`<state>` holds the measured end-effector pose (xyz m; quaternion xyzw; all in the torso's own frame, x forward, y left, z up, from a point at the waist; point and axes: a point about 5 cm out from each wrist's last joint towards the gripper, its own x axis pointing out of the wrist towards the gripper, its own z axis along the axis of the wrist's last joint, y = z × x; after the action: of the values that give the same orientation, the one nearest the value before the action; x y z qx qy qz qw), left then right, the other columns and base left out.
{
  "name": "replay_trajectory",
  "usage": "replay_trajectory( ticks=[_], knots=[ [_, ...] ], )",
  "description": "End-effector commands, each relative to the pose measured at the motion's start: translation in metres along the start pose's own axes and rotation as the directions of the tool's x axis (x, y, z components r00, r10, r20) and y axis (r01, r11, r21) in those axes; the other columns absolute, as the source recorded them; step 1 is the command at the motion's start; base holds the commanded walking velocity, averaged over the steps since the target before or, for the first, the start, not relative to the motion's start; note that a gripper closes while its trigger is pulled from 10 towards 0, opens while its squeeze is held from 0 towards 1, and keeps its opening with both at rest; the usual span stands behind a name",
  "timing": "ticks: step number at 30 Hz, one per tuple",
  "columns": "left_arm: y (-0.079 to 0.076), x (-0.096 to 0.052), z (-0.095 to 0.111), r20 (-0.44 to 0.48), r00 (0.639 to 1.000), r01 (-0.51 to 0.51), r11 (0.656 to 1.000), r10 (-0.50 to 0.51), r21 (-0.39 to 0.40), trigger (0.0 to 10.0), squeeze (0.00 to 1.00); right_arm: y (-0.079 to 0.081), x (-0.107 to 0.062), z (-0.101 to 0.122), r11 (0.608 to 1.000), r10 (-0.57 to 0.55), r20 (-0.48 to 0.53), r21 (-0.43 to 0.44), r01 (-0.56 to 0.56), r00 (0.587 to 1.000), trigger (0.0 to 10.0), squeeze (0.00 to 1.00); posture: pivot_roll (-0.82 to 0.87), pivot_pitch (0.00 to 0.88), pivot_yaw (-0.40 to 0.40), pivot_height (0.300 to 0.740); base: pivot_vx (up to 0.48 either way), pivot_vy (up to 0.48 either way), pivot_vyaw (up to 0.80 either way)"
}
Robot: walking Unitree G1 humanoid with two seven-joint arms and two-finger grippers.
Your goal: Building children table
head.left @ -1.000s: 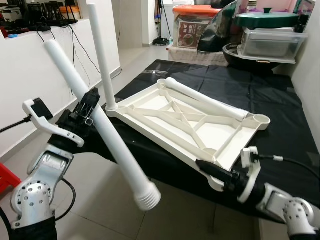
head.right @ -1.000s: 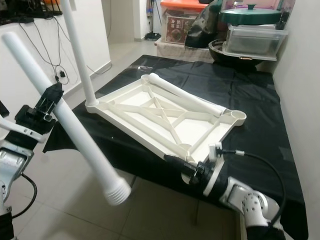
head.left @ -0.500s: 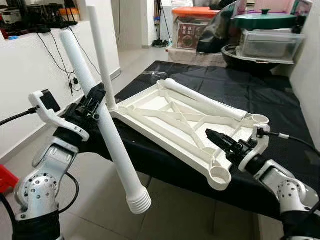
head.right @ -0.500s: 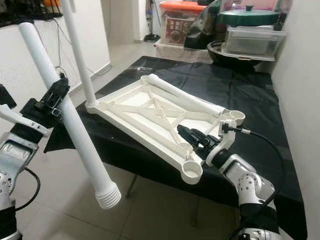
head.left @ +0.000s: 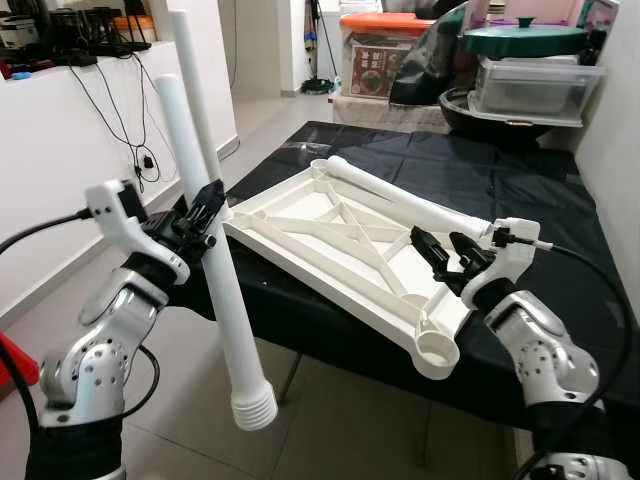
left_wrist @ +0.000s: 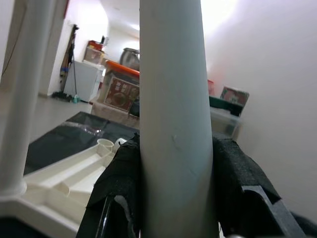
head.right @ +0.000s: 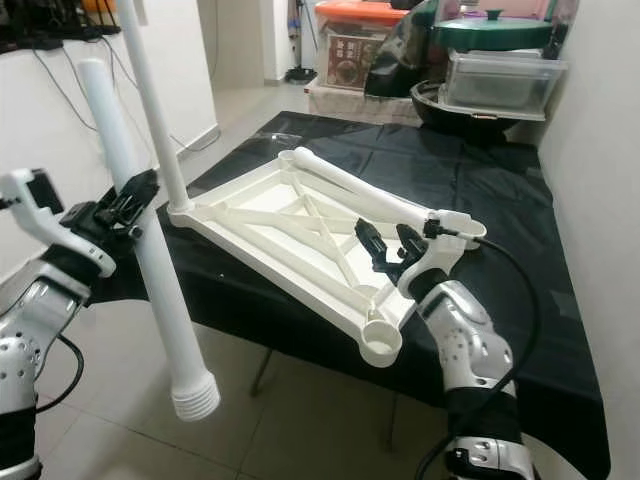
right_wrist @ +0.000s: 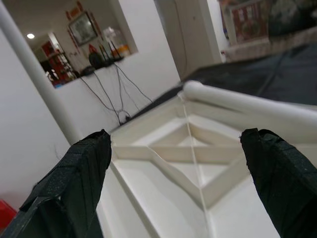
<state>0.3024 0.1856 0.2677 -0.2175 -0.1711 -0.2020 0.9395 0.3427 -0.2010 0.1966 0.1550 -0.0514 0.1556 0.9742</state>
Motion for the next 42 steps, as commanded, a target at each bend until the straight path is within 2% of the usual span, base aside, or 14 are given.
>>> replay_trajectory(
  ticks=[1, 6, 7, 9, 19, 22, 24, 28, 34, 36, 38, 39, 40, 42],
  knots=[
    [-0.005, 0.006, 0.002, -0.005, 1.000, 0.029, 0.999, -0.029, 0.022, 10.0, 0.00, 0.005, 0.001, 0.004, 0.999, 0.014, 0.024, -0.033, -0.013, 1.000, 10.0, 0.00, 0.07, 0.009, -0.027, 0.740, 0.000, 0.000, -0.77],
    [-0.012, 0.015, 0.006, 0.001, 0.998, 0.067, 0.997, -0.067, 0.034, 10.0, 0.00, 0.016, 0.001, 0.001, 0.997, 0.072, 0.013, -0.036, -0.071, 0.997, 10.0, 0.00, 0.07, 0.011, -0.027, 0.740, 0.000, 0.000, -0.77],
    [-0.015, 0.019, 0.007, 0.007, 0.997, 0.080, 0.996, -0.080, 0.038, 10.0, 0.00, 0.018, 0.001, 0.000, 0.994, 0.084, 0.012, -0.069, -0.083, 0.996, 10.0, 0.00, 0.07, 0.011, -0.025, 0.740, 0.000, 0.000, -0.77],
    [-0.016, 0.020, 0.008, 0.010, 0.996, 0.084, 0.996, -0.084, 0.041, 10.0, 0.00, 0.020, 0.001, -0.001, 0.994, 0.086, 0.014, -0.076, -0.085, 0.996, 10.0, 0.00, 0.07, 0.011, -0.025, 0.740, 0.000, 0.000, -0.77],
    [-0.023, 0.030, 0.012, 0.024, 0.992, 0.118, 0.991, -0.120, 0.059, 10.0, 0.00, 0.029, 0.003, -0.004, 0.990, 0.132, 0.010, -0.051, -0.131, 0.991, 10.0, 0.00, 0.07, 0.013, -0.025, 0.740, 0.000, 0.000, -0.77],
    [-0.024, 0.033, 0.014, 0.026, 0.992, 0.123, 0.991, -0.125, 0.058, 10.0, 0.00, 0.033, 0.003, -0.003, 0.982, 0.184, -0.014, -0.039, -0.184, 0.983, 10.0, 0.00, 0.07, 0.014, -0.023, 0.740, 0.000, 0.000, -0.74],
    [-0.025, 0.034, 0.014, 0.023, 0.991, 0.130, 0.990, -0.131, 0.059, 10.0, 0.00, 0.037, 0.002, -0.004, 0.972, 0.235, -0.040, 0.009, -0.234, 0.971, 10.0, 0.00, 0.07, 0.014, -0.023, 0.740, 0.000, 0.000, -0.61],
    [-0.027, 0.036, 0.015, 0.029, 0.990, 0.137, 0.989, -0.138, 0.056, 10.0, 0.00, 0.039, -0.001, -0.009, 0.963, 0.268, -0.069, 0.014, -0.268, 0.961, 10.0, 0.00, 0.07, 0.016, -0.025, 0.740, 0.000, 0.000, 0.00],
    [-0.029, 0.039, 0.016, 0.024, 0.988, 0.154, 0.986, -0.156, 0.064, 10.0, 0.00, 0.037, 0.001, -0.005, 0.963, 0.266, -0.048, 0.049, -0.264, 0.963, 10.0, 0.00, 0.07, 0.017, -0.027, 0.740, 0.000, 0.000, 0.00],
    [-0.030, 0.041, 0.017, 0.014, 0.984, 0.177, 0.982, -0.178, 0.070, 10.0, 0.00, 0.042, -0.001, -0.004, 0.939, 0.337, -0.062, 0.087, -0.332, 0.939, 10.0, 0.00, 0.07, 0.017, -0.028, 0.740, 0.000, 0.000, 0.00],
    [-0.031, 0.041, 0.017, 0.012, 0.983, 0.182, 0.981, -0.183, 0.071, 10.0, 0.00, 0.043, -0.002, -0.004, 0.932, 0.356, -0.065, 0.096, -0.349, 0.932, 10.0, 0.00, 0.07, 0.017, -0.028, 0.740, 0.000, 0.000, 0.00],
    [-0.033, 0.044, 0.019, 0.005, 0.977, 0.213, 0.975, -0.214, 0.068, 10.0, 0.00, 0.047, -0.010, -0.002, 0.876, 0.471, -0.084, 0.160, -0.455, 0.878, 10.0, 0.00, 0.08, 0.017, -0.030, 0.740, 0.000, 0.000, 0.00],
    [-0.033, 0.044, 0.019, 0.005, 0.977, 0.213, 0.975, -0.214, 0.068, 10.0, 0.00, 0.047, -0.010, -0.002, 0.876, 0.471, -0.084, 0.160, -0.455, 0.878, 10.0, 0.00, 0.08, 0.017, -0.030, 0.740, 0.000, 0.000, 0.00],
    [-0.036, 0.050, 0.023, -0.011, 0.964, 0.267, 0.961, -0.267, 0.078, 10.0, 0.00, 0.050, -0.020, -0.001, 0.808, 0.583, -0.123, 0.194, -0.556, 0.803, 10.0, 0.00, 0.08, 0.016, -0.029, 0.740, 0.000, 0.000, 0.00]
  ],
)
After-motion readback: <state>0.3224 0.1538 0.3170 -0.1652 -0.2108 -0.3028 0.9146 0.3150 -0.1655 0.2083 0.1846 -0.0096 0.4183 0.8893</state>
